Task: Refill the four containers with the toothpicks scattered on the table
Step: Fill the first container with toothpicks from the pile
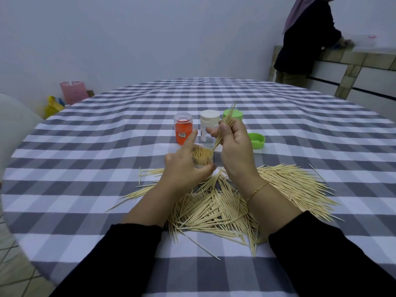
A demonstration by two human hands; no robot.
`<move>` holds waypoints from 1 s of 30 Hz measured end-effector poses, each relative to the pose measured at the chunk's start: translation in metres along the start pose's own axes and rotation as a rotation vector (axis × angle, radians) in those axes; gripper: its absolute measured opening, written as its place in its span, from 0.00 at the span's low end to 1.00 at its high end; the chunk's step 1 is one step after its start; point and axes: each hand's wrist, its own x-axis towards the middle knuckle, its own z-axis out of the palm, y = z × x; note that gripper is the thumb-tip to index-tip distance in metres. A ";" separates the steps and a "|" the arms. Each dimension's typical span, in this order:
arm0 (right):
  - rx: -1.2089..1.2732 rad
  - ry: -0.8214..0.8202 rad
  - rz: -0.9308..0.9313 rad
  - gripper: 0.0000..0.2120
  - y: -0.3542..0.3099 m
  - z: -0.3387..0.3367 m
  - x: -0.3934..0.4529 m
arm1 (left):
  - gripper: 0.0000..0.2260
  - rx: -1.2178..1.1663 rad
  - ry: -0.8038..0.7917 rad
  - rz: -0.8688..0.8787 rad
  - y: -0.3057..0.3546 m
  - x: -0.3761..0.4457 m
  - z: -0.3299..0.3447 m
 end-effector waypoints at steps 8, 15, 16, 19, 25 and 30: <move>-0.031 -0.171 0.104 0.09 0.012 0.001 -0.001 | 0.40 -0.005 0.001 0.014 -0.003 0.002 0.002; -0.007 -0.234 0.194 0.09 0.016 -0.003 -0.003 | 0.42 -0.007 0.002 0.016 -0.005 0.003 0.003; -0.016 -0.229 0.190 0.09 0.015 -0.004 -0.004 | 0.42 -0.006 0.002 0.020 -0.004 0.002 0.002; -0.014 -0.222 0.226 0.07 0.017 -0.004 -0.005 | 0.41 -0.024 -0.012 0.020 -0.004 0.002 0.002; -0.171 -0.189 0.260 0.09 0.020 -0.006 -0.001 | 0.42 -0.047 -0.015 0.029 -0.007 0.004 0.004; -0.186 -0.224 0.268 0.08 0.016 -0.012 -0.003 | 0.40 -0.046 0.040 0.166 -0.013 0.003 0.008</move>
